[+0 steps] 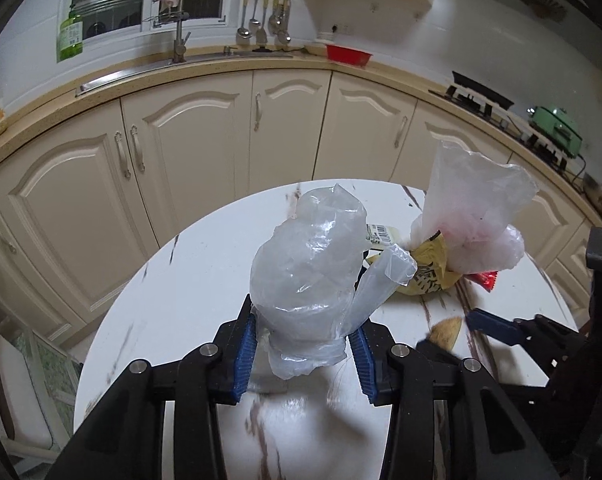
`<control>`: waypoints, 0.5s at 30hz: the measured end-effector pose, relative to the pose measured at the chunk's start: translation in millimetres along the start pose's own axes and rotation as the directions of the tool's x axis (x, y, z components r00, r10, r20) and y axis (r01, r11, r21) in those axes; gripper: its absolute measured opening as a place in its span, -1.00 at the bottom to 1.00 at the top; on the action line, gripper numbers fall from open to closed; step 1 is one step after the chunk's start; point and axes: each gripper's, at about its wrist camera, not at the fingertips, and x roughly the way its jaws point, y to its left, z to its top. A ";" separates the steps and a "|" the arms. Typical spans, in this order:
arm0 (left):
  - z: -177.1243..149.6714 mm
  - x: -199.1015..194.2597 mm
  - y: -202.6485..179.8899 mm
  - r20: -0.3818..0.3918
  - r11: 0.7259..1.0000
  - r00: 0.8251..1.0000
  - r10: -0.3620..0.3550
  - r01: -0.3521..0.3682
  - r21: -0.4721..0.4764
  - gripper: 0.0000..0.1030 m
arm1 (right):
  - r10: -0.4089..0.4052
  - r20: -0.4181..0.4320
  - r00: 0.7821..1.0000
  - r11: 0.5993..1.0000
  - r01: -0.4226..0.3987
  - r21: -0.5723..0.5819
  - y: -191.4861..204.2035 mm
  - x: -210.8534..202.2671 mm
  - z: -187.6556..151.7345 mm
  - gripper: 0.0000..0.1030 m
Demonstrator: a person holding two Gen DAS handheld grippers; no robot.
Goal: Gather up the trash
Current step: 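Grasp the brown nut with the right tool while the left tool grasps the clear plastic bag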
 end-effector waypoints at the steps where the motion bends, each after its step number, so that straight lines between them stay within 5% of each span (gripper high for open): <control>1: -0.6 -1.2 1.4 -0.001 1.000 1.000 -0.003 0.003 -0.007 -0.24 | 0.003 0.012 1.000 1.000 -0.003 -0.008 1.2 -0.9 -1.3 -0.25; 15: -48.2 -75.4 -23.4 0.016 0.999 0.999 -0.046 0.046 0.001 -0.24 | 0.096 0.048 0.994 0.992 -0.100 0.077 -13.8 -39.8 -32.3 -0.32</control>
